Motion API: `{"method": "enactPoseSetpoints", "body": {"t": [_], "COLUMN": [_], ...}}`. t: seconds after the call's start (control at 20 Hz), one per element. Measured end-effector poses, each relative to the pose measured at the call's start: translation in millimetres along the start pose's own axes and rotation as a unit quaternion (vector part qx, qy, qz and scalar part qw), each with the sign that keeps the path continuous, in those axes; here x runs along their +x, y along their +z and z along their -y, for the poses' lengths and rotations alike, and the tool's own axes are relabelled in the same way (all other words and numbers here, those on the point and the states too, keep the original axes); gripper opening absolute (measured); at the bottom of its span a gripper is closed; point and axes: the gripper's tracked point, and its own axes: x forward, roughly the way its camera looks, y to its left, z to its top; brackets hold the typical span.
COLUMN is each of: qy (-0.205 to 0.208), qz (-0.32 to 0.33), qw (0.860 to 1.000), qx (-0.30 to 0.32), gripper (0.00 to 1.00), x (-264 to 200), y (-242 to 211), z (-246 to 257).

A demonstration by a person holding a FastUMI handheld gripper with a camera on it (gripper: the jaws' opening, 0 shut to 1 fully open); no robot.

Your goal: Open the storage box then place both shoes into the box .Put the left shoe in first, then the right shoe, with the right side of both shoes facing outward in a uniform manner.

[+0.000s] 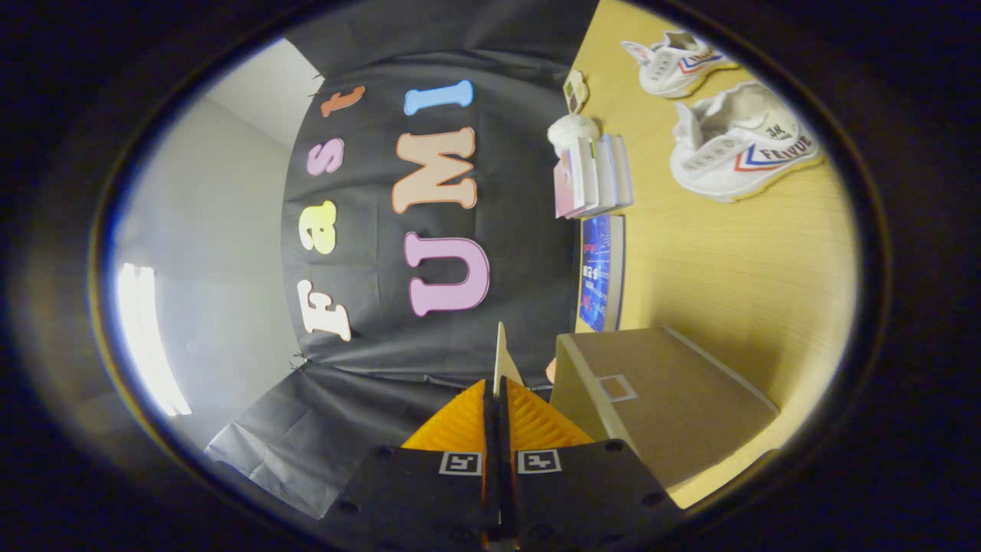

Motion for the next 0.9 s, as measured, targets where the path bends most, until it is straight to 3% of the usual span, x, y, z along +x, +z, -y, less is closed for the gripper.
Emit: {"method": "enactPoseSetpoints", "body": {"t": [0.45, 0.9], "qy": [0.014, 0.006], "qz": [-0.019, -0.033], "qw": [0.995, 0.977], "qx": [-0.092, -0.212], "gripper": [0.04, 0.04], "x": [21.0, 36.9], "y": [-73.8, -192.6], "z": [-88.5, -115.4]}}
